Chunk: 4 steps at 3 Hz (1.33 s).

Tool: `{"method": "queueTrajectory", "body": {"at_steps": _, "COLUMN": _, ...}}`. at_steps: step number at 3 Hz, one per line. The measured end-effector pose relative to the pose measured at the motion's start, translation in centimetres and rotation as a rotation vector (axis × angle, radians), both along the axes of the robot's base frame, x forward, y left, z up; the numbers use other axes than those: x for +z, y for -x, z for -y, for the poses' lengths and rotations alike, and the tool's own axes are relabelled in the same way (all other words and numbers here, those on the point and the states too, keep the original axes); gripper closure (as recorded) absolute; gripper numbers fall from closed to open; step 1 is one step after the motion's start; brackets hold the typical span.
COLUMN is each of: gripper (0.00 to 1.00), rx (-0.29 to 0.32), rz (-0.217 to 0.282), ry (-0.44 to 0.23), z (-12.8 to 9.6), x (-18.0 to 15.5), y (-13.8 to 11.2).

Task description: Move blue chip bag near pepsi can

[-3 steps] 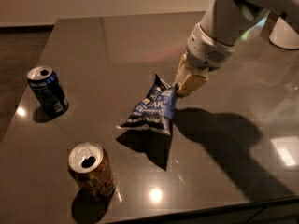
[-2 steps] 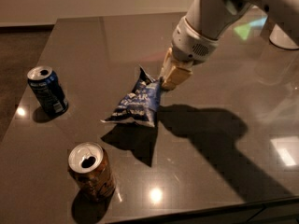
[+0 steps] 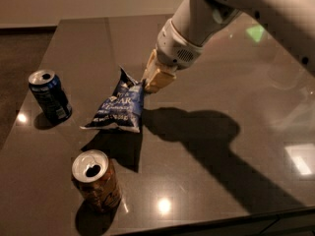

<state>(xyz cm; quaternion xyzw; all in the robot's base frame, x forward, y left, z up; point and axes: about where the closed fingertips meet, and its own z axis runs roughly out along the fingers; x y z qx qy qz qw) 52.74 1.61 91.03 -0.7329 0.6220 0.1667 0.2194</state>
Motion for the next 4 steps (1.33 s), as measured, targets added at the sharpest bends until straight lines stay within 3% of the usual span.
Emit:
{"method": "queueTrajectory", "body": {"at_steps": 1, "gripper": 1.0, "rx": 0.022, "rz": 0.011, "ry": -0.043, "z": -2.3, "x": -0.5, "y": -0.2}}
{"method": "queueTrajectory", "body": {"at_steps": 2, "gripper": 0.84, "rx": 0.019, "rz": 0.018, "ry": -0.053, "z": -3.9, "x": -1.5, "y": -0.7}}
{"method": "queueTrajectory", "body": {"at_steps": 4, "gripper": 0.38, "rx": 0.019, "rz": 0.036, "ry": -0.053, "z": -6.9, "x": -2.9, "y": -1.6}}
